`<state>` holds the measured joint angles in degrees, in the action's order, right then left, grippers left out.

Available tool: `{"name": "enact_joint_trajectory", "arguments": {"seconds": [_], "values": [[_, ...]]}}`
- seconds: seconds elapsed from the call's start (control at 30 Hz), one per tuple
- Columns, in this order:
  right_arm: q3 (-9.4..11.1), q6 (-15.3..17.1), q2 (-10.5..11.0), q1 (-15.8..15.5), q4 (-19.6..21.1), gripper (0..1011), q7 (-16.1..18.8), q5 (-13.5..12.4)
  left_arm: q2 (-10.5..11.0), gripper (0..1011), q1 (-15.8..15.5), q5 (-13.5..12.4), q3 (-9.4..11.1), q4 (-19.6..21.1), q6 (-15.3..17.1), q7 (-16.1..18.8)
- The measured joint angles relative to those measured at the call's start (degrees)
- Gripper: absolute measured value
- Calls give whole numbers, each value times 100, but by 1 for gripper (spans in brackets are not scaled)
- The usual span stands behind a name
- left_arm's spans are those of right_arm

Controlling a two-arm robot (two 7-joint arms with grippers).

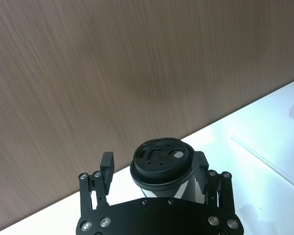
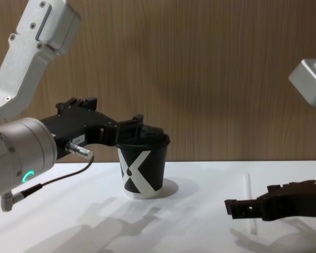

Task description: Pick up the straw with one hand, pass it to the other hand, and insert it into the cup.

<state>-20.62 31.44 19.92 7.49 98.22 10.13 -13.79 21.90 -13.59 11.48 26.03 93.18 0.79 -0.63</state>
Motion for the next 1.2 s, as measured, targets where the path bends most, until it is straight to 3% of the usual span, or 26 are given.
{"name": "enact_joint_trajectory", "arguments": {"seconds": [0.77, 1.2], "values": [[-54, -103, -244, 226, -505, 1001, -197, 312, 0, 1000, 0, 0, 0, 0, 0, 0], [154, 351, -545, 284, -561, 1001, -244, 124, 0, 1000, 0, 0, 0, 0, 0, 0]]}}
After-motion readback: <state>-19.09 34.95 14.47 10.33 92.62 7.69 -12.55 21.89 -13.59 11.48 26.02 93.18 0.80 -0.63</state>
